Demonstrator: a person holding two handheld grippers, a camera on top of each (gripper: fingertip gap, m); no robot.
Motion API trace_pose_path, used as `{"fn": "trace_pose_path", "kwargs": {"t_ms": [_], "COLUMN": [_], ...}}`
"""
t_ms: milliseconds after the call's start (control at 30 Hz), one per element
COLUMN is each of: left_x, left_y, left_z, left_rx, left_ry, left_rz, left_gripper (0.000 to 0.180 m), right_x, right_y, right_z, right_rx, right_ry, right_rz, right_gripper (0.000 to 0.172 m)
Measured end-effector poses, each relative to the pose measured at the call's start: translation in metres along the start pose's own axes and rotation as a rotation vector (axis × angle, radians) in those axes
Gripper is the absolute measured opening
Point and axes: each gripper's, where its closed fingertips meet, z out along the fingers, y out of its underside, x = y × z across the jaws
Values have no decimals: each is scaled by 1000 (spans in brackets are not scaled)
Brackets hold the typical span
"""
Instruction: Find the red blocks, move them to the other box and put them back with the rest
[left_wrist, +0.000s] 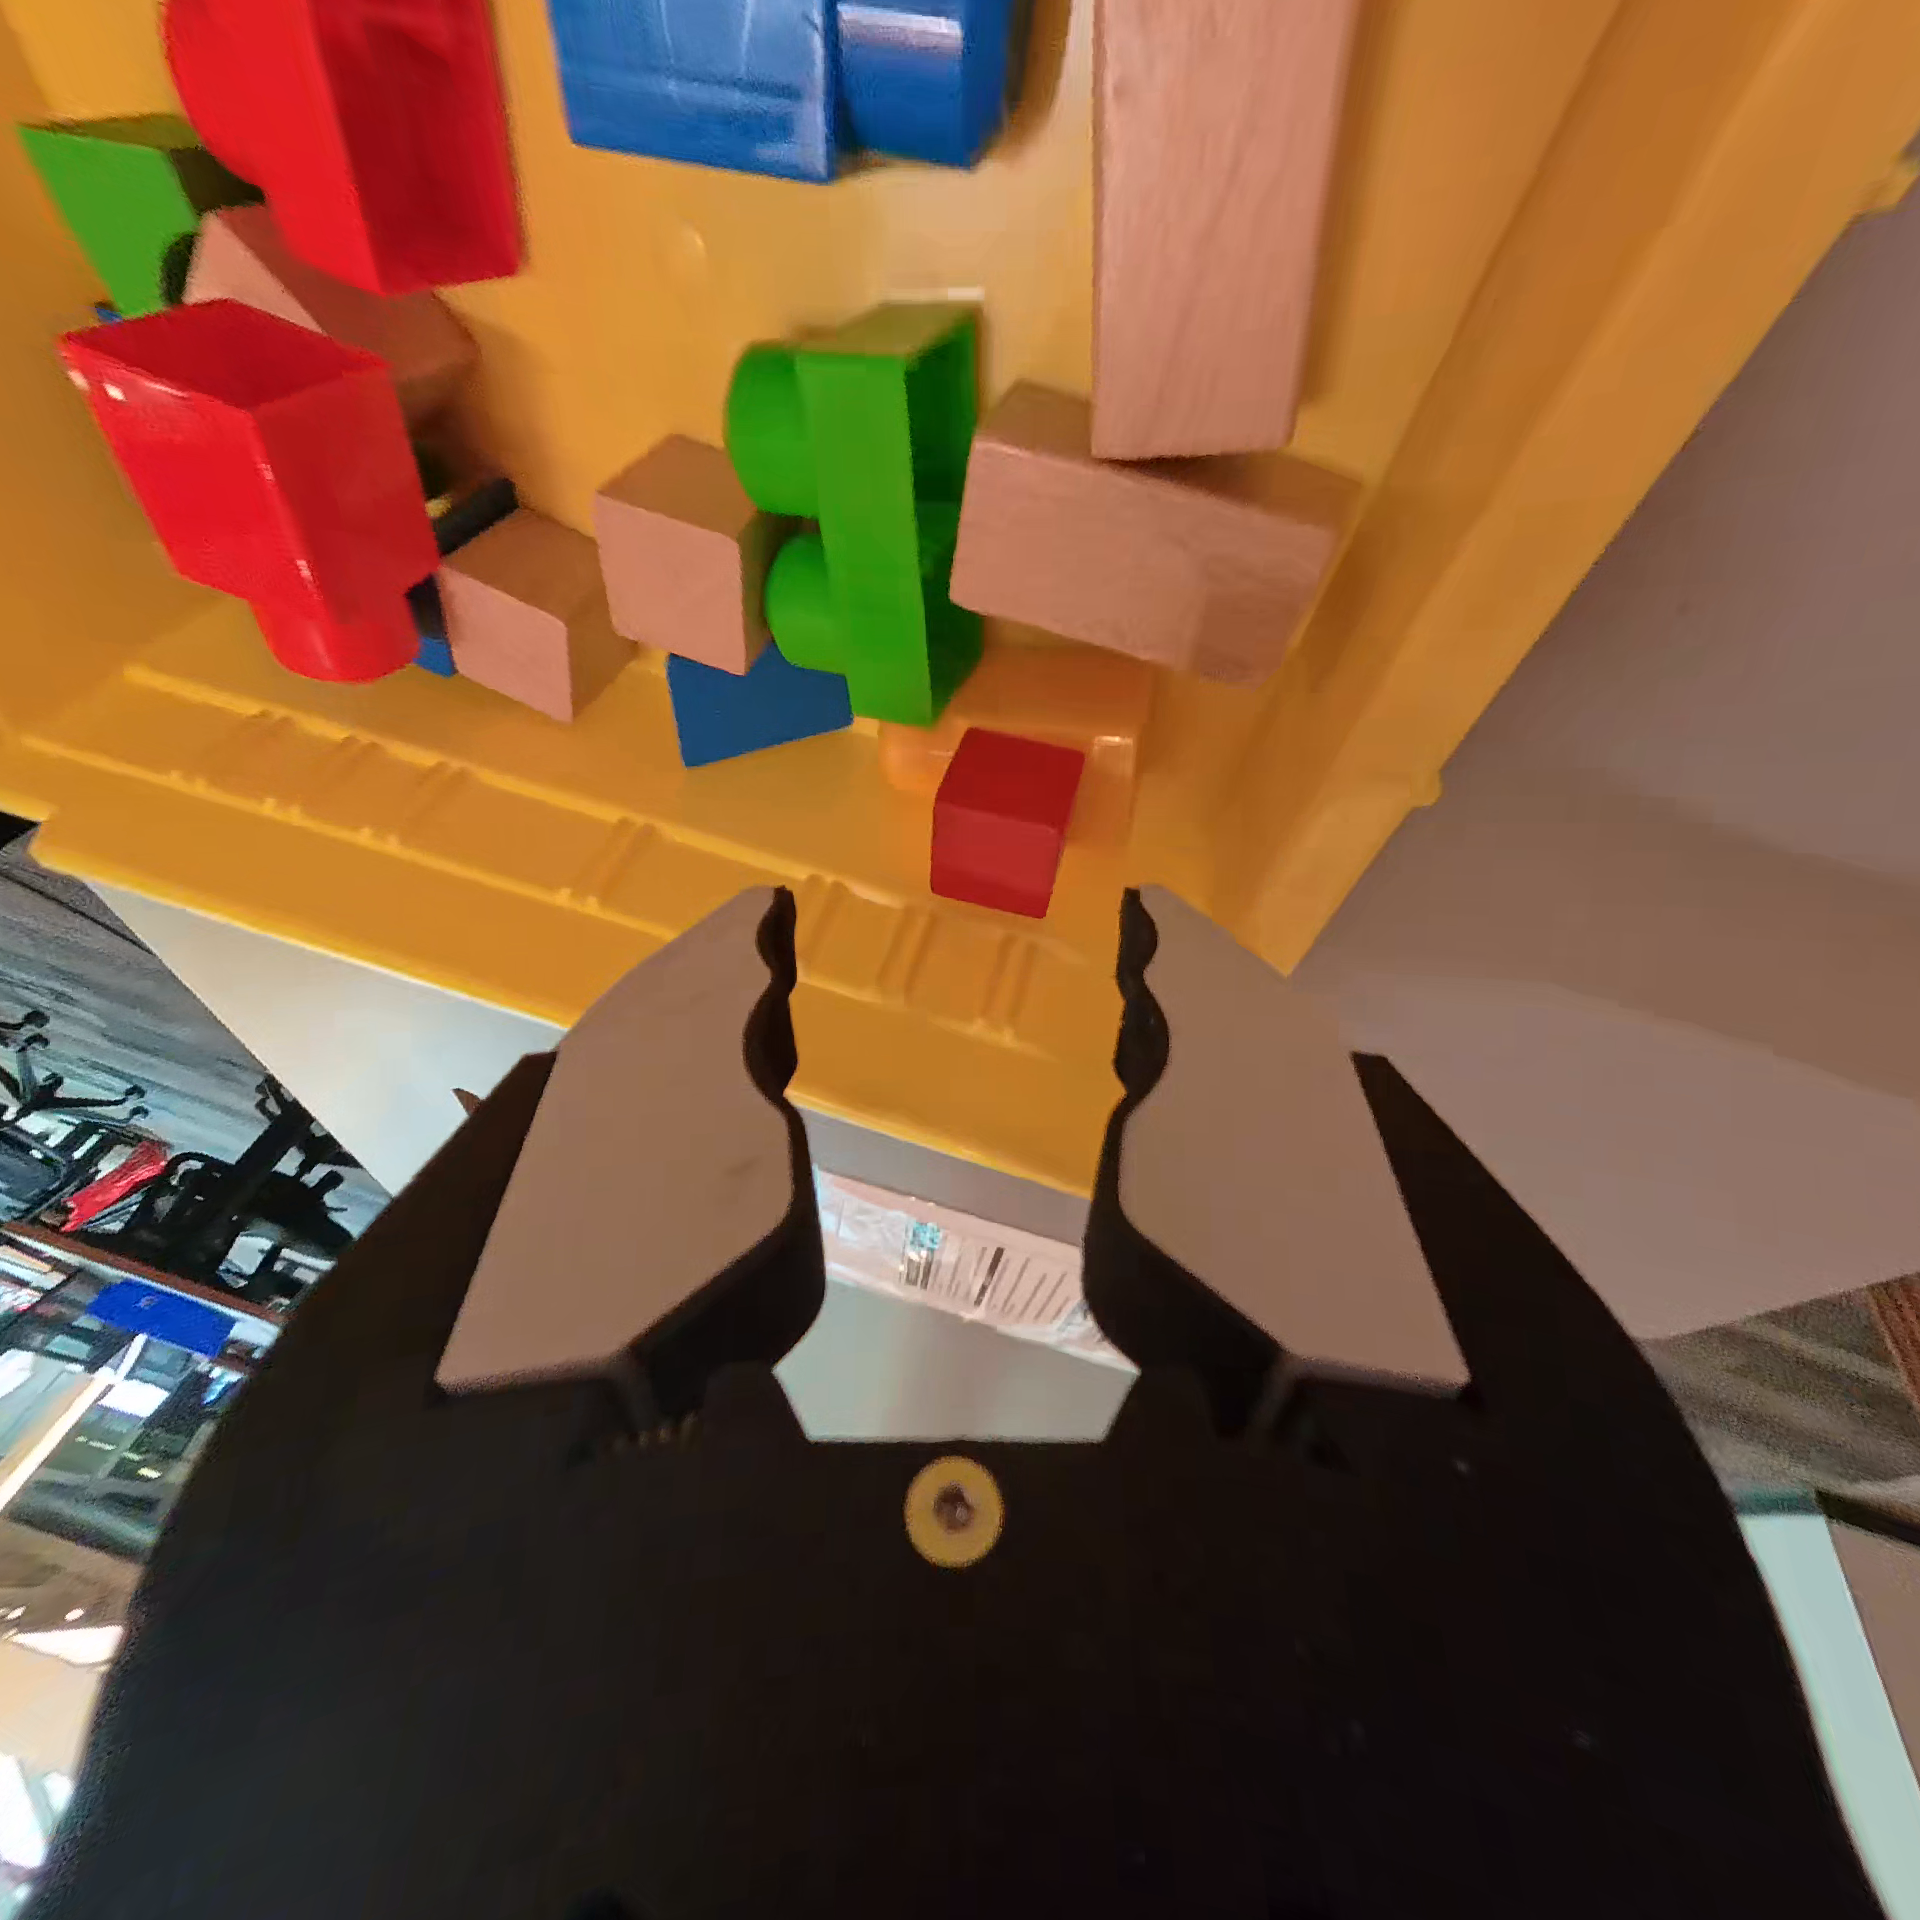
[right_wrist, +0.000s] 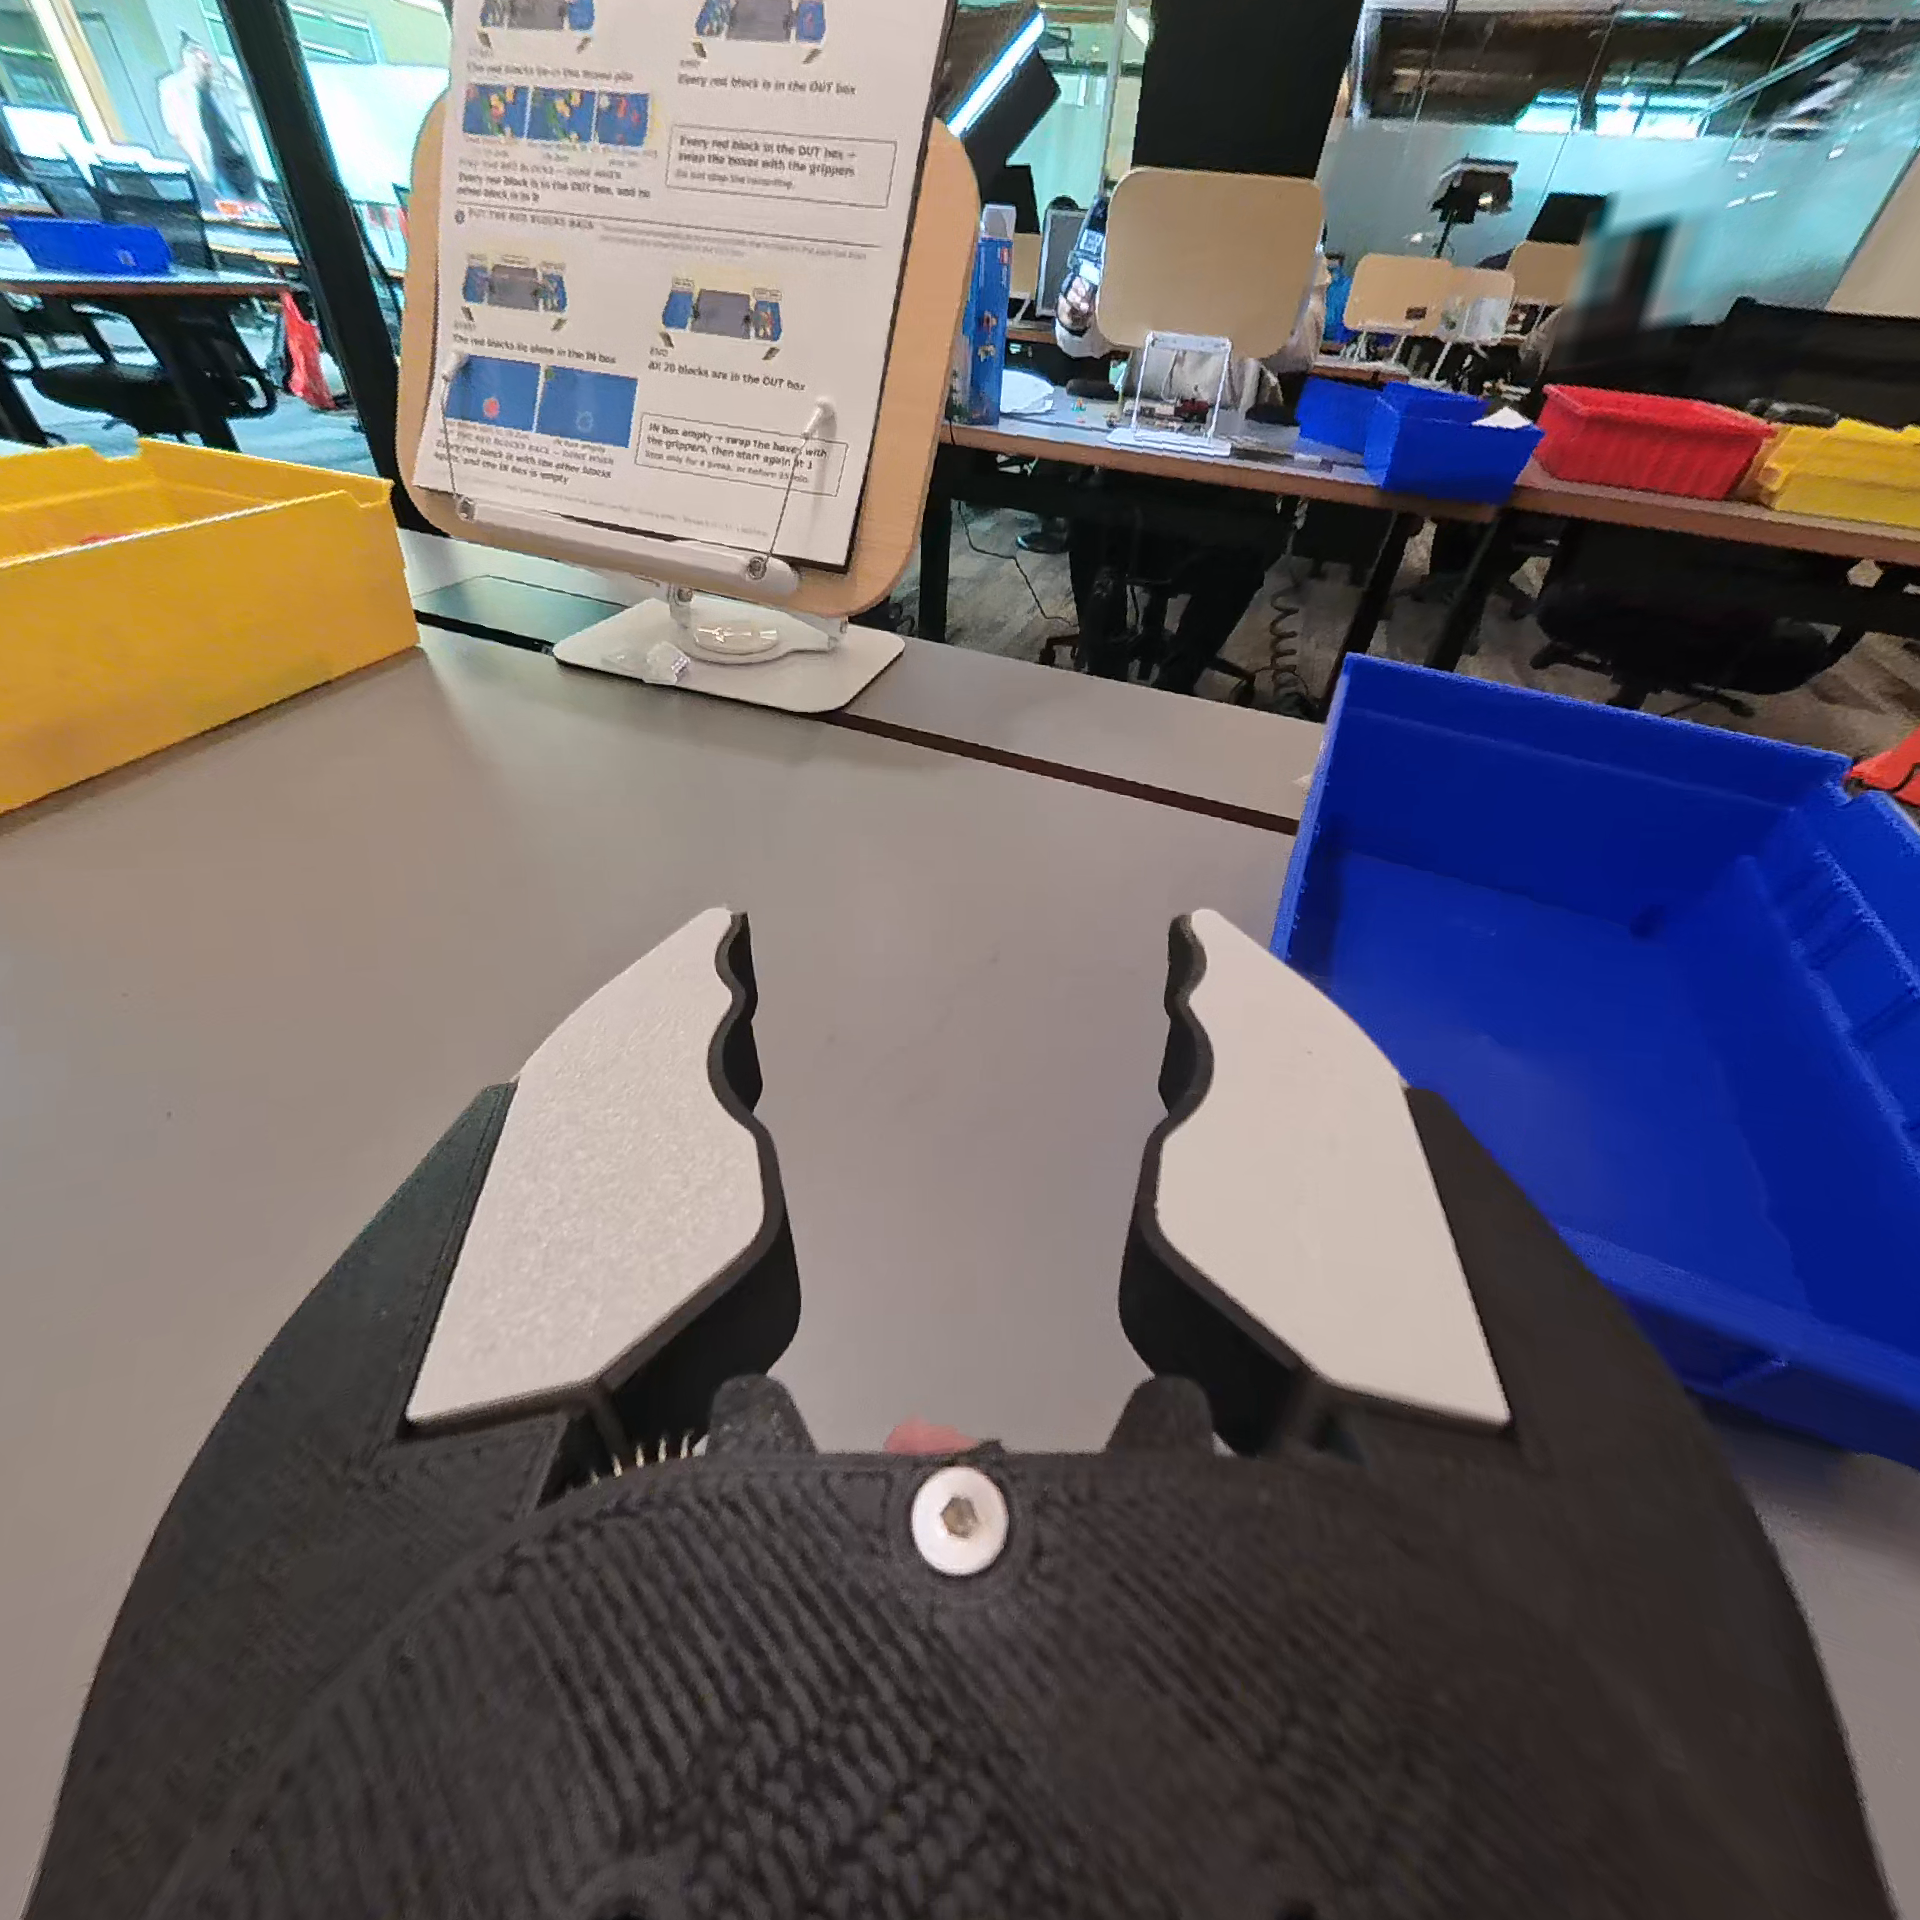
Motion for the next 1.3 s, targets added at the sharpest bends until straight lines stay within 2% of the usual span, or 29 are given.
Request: {"fn": "trace_pose_path", "kwargs": {"t_ms": [200,300,367,467,533,667,767,833,933,1067,1133,1200,1233,1300], "left_x": [7,6,8,3,-4,-8,15,34,64,99,115,129,135,144], "left_y": [1,1,-3,-15,-29,-83,-138,-175,-230,-302,-335,-363,-374,-390], "left_z": [21,27,25,10,-15,-94,-158,-187,-212,-226,-225,-223,-220,-215], "left_rx": [-59,-68,-45,72,233,703,1079,1264,1474,1656,1715,1730,1716,1678], "left_ry": [56,22,32,27,23,-5,34,47,83,193,228,262,249,175], "left_rz": [19,48,47,-31,-144,-310,-381,-417,-429,-373,-306,-266,-242,-186], "left_gripper": [52,31,28,27,27,27,27,27,27,27,27,27,27,27], "right_x": [0,1,0,0,-4,-20,-45,-68,-98,-125,-131,-142,-146,-146], "right_y": [-2,-3,-2,4,6,6,7,7,3,-3,0,5,6,5], "right_z": [0,0,1,3,5,12,23,29,37,43,50,51,51,55], "right_rx": [11,19,16,1,-3,10,21,20,37,55,9,-91,-120,-140], "right_ry": [1,-3,-8,-11,-28,-85,-191,-292,-412,-516,-556,-653,-693,-721], "right_rz": [-15,-10,-16,-24,-12,-2,51,108,193,289,373,453,481,553], "right_gripper": [76,75,75,75,74,74,66,66,79,91,91,80,74,73]}}
